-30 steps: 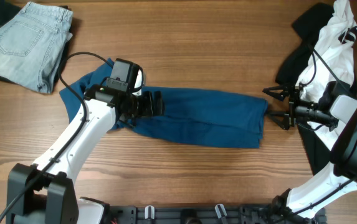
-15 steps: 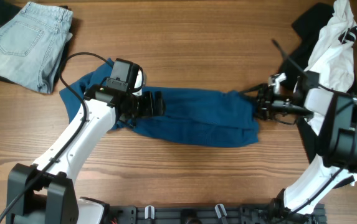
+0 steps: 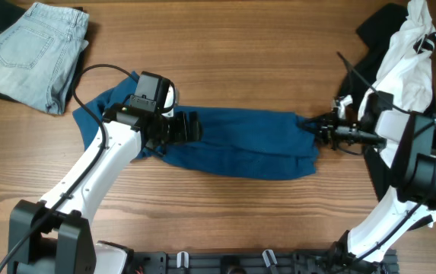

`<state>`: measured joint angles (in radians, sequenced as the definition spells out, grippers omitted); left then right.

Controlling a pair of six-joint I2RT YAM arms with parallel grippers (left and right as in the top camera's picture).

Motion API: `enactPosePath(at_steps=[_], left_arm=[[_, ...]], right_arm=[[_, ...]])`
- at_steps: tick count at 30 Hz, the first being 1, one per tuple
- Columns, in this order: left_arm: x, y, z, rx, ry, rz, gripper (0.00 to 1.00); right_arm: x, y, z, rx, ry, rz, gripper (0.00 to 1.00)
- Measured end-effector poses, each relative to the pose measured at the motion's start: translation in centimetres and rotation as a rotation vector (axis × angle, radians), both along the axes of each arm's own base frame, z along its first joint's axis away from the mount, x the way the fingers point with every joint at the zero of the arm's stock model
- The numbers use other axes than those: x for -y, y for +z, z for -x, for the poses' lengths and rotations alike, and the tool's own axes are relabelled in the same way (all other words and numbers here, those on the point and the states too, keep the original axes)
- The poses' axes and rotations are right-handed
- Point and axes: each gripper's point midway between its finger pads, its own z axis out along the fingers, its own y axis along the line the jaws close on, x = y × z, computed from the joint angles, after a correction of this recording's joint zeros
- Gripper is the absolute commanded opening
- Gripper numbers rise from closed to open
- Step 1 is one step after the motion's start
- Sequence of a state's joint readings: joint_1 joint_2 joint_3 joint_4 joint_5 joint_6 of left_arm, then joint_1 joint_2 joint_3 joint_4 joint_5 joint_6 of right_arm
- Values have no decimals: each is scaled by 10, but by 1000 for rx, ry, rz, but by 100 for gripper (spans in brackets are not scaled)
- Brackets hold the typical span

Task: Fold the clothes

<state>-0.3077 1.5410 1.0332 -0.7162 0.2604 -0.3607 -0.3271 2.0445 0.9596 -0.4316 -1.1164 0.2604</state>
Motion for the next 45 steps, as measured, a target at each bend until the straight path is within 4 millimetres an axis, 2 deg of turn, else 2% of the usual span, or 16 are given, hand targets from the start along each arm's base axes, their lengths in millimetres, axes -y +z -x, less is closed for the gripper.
enactPosePath(at_steps=[3, 7, 12, 21, 25, 33, 38, 39, 40, 41, 45], left_arm=[[0, 0, 0, 1, -1, 0, 100], [0, 0, 0, 1, -1, 0, 100], [0, 0, 0, 1, -1, 0, 100], [0, 0, 0, 0, -1, 0, 100], [0, 0, 0, 1, -1, 0, 100], [0, 0, 0, 0, -1, 0, 100], [0, 0, 0, 1, -1, 0, 100], [0, 0, 0, 0, -1, 0, 100], [0, 0, 0, 0, -1, 0, 100], [0, 0, 0, 1, -1, 0, 100], [1, 0, 1, -2, -4, 7, 100]], right_arm=[[9, -4, 2, -27, -25, 17, 4], [12, -11, 8, -55, -14, 69, 4], [7, -17, 14, -76, 29, 157, 4], [-6, -14, 15, -61, 90, 255, 4], [2, -4, 17, -65, 79, 345, 4], [18, 48, 21, 7, 28, 497, 4], [20, 48, 31, -31, 32, 526, 4], [20, 47, 31, -33, 34, 532, 7], [20, 47, 31, -32, 37, 538, 34], [18, 46, 31, -31, 45, 545, 100], [8, 46, 31, -26, 71, 548, 100]])
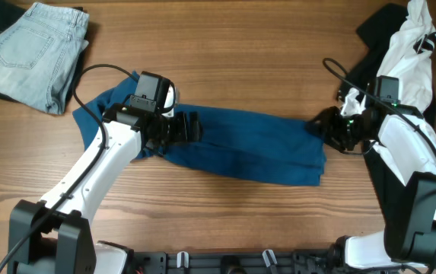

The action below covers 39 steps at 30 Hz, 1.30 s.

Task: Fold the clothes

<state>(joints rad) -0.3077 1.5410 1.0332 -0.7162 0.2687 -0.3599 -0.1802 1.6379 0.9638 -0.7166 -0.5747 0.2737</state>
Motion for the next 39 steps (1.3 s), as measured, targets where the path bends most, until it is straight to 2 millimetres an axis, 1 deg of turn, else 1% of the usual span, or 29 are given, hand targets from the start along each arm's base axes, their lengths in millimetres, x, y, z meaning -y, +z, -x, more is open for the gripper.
enactPosePath(at_steps=[3, 6, 9, 12, 13, 14, 17, 19, 22, 28, 30, 32, 33, 34, 35, 36, 37, 38, 39], left_arm=[[1, 0, 0, -2, -2, 6, 100], [2, 0, 1, -3, -4, 9, 100], [2, 0, 1, -4, -4, 9, 100], [2, 0, 1, -4, -4, 10, 100], [2, 0, 1, -4, -4, 10, 100], [2, 0, 1, -4, -4, 10, 100], [2, 0, 1, -4, -4, 10, 100], [2, 0, 1, -4, -4, 9, 100], [2, 0, 1, -3, -4, 10, 100], [2, 0, 1, -3, -4, 10, 100], [2, 0, 1, -2, -7, 9, 100], [2, 0, 1, -1, -8, 9, 100], [2, 0, 1, 0, -11, 8, 100], [2, 0, 1, 1, -13, 7, 100], [2, 0, 1, 1, -14, 7, 100], [2, 0, 1, 1, -15, 7, 100], [2, 0, 1, 2, -17, 6, 100], [2, 0, 1, 2, -18, 6, 100], [2, 0, 1, 2, -18, 6, 100]], right_arm=[[1, 0, -1, -6, -17, 1, 100], [7, -3, 7, -60, -61, 0, 100], [14, -8, 25, -166, -114, 9, 100], [24, -12, 37, -235, -159, 38, 100], [28, -13, 41, -257, -179, 52, 100], [38, -16, 50, -310, -224, 79, 100], [49, -19, 63, -373, -272, 109, 100], [53, -19, 66, -374, -262, 114, 100], [52, -18, 65, -336, -196, 110, 100], [42, -13, 59, -237, -55, 69, 100], [38, -12, 58, -210, -12, 47, 95], [31, -11, 57, -190, 34, 6, 95], [26, -12, 59, -193, 48, -23, 88], [23, -14, 60, -205, 57, -48, 66], [21, -16, 62, -218, 64, -62, 52], [20, -19, 64, -232, 71, -72, 48], [19, -22, 66, -248, 73, -73, 51], [21, -25, 68, -268, 69, -66, 68], [22, -27, 70, -284, 65, -54, 75]])
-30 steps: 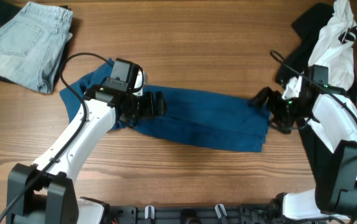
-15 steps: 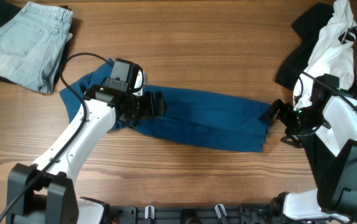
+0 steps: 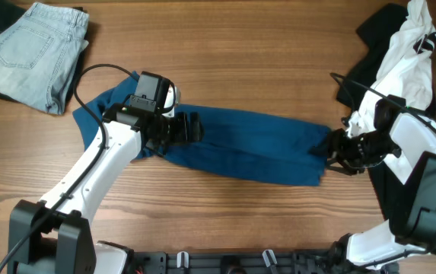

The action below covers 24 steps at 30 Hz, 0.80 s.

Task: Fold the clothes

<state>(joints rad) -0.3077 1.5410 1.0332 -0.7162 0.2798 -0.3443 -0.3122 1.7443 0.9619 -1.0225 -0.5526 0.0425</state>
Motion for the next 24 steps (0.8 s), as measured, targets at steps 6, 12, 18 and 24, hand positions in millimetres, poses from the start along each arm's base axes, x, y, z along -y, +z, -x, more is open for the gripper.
enactPosePath(at_steps=[6, 12, 18, 24], left_arm=[[0, 0, 0, 1, -3, -1, 100], [0, 0, 0, 1, -3, -1, 100], [0, 0, -1, 4, -3, 0, 100], [0, 0, -1, 4, -3, 0, 100]], right_arm=[[20, -12, 14, -107, -33, 141, 98], [33, -18, 16, -139, -63, 227, 96], [50, -25, 2, -105, -115, 319, 99], [55, -24, -26, 22, -122, 329, 99]])
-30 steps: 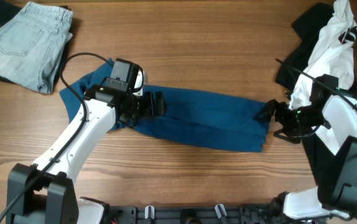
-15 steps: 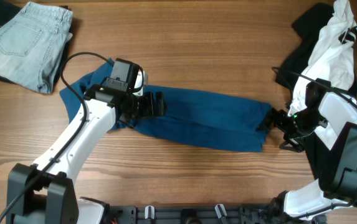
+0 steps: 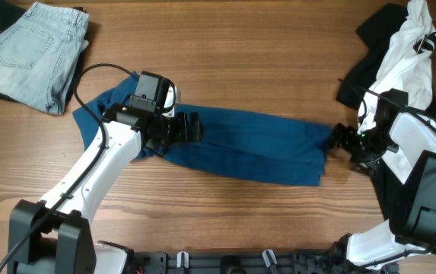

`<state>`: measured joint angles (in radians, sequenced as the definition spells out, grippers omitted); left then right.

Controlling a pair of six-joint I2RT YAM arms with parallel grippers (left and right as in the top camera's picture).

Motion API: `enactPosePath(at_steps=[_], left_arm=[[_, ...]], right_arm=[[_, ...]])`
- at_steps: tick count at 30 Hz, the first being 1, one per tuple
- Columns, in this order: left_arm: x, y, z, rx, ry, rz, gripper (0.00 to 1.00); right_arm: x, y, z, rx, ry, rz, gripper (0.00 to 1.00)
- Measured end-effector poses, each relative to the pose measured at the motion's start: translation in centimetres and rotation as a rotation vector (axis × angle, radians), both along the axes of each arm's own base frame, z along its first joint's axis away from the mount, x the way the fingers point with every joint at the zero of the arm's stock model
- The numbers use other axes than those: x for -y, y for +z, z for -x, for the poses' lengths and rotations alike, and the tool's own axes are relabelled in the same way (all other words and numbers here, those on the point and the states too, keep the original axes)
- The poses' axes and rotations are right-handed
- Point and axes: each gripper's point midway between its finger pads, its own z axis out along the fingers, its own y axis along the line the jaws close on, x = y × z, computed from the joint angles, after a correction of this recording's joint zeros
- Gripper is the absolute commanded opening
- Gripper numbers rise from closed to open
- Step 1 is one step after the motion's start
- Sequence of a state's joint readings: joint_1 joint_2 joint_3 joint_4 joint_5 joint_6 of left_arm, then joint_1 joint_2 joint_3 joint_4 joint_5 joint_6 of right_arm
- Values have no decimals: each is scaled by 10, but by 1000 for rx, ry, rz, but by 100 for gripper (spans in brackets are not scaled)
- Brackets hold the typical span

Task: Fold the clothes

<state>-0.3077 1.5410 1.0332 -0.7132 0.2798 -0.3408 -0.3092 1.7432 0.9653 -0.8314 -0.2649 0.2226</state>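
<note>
A dark blue garment [image 3: 240, 148] lies stretched in a long band across the middle of the table. My left gripper [image 3: 189, 127] rests on its left part and seems shut on a fold of the cloth. My right gripper [image 3: 341, 141] sits just off the garment's right edge. Its fingers look spread with no cloth between them. The garment's left end [image 3: 96, 114] lies bunched under the left arm.
Folded light blue jeans [image 3: 31, 49] lie on a dark cloth at the far left corner. A heap of white and black clothes [image 3: 404, 53] fills the far right, partly under the right arm. Bare wood lies along the front.
My right gripper has moved a little right and up, off the garment's right edge, which stayed where it was. The left gripper and the rest of the garment have not moved.
At first my right gripper held the garment's right end near the middle right. Later that end lay farther right and nearer the front, with the band longer and flatter. The left gripper stayed on the left part throughout. Now the right gripper is off the edge.
</note>
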Motion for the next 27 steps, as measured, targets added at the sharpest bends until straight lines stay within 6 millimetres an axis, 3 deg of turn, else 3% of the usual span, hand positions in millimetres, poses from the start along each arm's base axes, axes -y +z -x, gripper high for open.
enactPosePath(at_steps=[5, 8, 12, 15, 27], left_arm=[[0, 0, 0, 0, 0, 0, 100], [0, 0, 0, 0, 0, 0, 100], [0, 0, 1, -3, 0, -1, 100], [-1, -1, 2, -8, 0, -3, 100], [-2, -2, 5, -18, -10, -10, 100]], right_arm=[[-14, 9, -38, 206, 110, -77, 99], [-34, 16, -46, 271, 192, -148, 99], [-63, 20, -39, 257, 265, -223, 98], [-72, 20, -30, 221, 277, -249, 99], [-67, 16, -18, 147, 241, -224, 100]])
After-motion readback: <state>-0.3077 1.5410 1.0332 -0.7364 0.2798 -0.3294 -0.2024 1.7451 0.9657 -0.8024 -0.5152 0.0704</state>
